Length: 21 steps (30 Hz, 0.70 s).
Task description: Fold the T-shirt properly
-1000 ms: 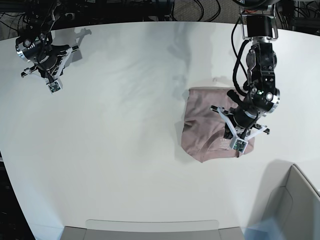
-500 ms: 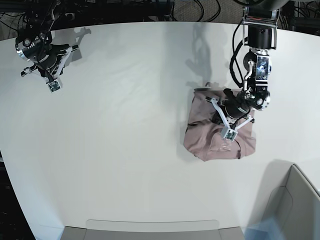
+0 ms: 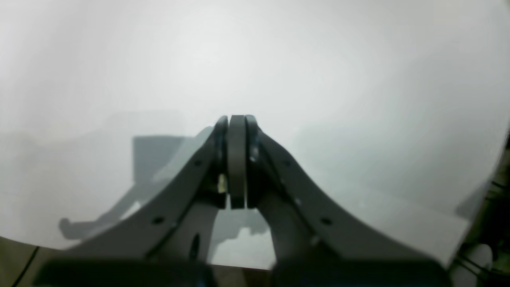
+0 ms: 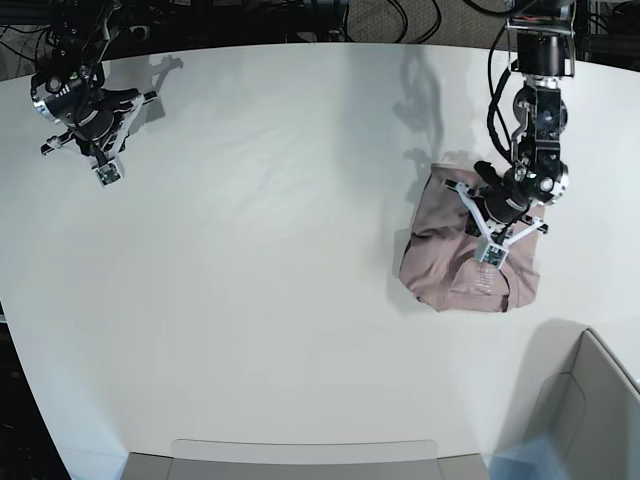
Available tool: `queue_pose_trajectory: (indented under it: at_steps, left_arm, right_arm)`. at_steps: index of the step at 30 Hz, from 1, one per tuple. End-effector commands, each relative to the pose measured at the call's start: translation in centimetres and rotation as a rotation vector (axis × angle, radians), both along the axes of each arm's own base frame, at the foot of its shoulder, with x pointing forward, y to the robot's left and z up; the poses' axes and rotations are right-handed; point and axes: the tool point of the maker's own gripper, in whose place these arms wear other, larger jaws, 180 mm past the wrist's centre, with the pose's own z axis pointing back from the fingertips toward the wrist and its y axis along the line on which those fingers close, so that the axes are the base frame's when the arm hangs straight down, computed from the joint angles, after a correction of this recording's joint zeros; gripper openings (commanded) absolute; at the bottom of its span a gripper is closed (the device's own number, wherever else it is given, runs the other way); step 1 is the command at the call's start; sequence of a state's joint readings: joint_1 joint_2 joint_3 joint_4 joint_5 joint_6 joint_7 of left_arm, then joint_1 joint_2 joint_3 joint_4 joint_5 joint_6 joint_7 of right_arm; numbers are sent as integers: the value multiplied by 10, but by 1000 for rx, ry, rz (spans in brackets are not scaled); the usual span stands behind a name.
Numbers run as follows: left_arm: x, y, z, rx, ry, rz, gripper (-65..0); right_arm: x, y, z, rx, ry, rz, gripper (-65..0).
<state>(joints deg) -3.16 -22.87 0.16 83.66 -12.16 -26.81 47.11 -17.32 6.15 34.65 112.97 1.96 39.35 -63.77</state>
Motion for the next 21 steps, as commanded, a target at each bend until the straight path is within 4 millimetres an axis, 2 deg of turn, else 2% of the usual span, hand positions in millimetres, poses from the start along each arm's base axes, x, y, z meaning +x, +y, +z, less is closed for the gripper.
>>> queue_pose_trajectory:
  at_steps: [1, 3, 6, 9, 11, 16, 20, 21]
  left_arm:
    - [15, 7, 30, 17, -85, 4, -650]
    - [17, 3, 57, 41, -141, -11, -650]
    - [4, -3, 89, 83, -197, -35, -650]
    - [-18, -9, 106, 108, -207, -34, -650]
    - [-43, -2, 98, 120, -163, -6, -650]
    - [-110, 0, 54, 110, 12, 14, -650]
    - [-163, 5, 28, 117, 152, 23, -650]
    - [-178, 8, 23, 117, 187, 37, -650]
  right_arm:
    - [9, 1, 15, -15, -53, 27, -650]
    - [15, 4, 24, -22, -84, 34, -650]
    - [17, 14, 26, -24, -87, 76, -650]
    - [4, 18, 20, -28, -54, 93, -650]
    - [-8, 18, 13, -31, -17, 91, -650]
    - [-56, 24, -12, -9, 114, 110, -650]
    - [-101, 20, -27, -21, 238, 128, -650]
    - [-118, 17, -30, -30, 284, 136, -650]
